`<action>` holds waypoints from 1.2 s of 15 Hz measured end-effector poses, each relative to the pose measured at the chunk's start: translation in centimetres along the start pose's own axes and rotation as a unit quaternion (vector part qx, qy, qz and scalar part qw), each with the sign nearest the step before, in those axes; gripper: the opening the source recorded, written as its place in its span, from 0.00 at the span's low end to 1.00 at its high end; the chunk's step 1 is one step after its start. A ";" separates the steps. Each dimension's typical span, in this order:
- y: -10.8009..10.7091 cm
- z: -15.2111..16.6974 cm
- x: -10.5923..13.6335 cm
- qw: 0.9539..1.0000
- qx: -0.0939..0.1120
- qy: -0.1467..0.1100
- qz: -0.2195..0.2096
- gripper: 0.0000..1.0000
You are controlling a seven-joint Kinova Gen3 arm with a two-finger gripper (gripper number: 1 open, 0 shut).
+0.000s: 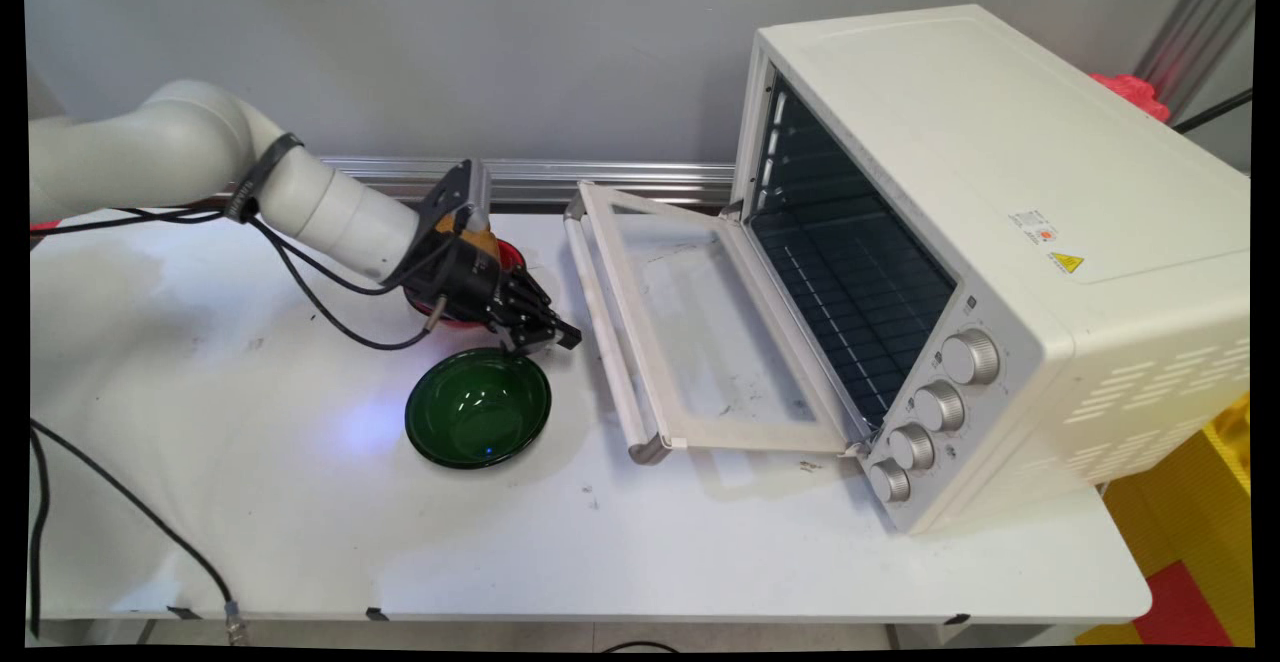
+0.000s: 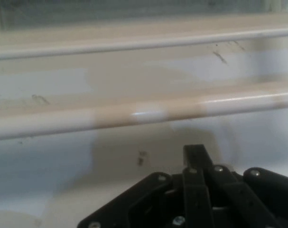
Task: Close the oven
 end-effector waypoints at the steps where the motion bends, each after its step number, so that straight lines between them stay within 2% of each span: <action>1: 0.0 0.4 0.0 1.000 0.000 0.000 0.000 0.00; 8: -0.1 2.2 0.0 1.000 -0.001 0.004 -0.002 0.00; 18: -0.2 3.0 0.4 1.000 -0.006 0.013 -0.001 0.00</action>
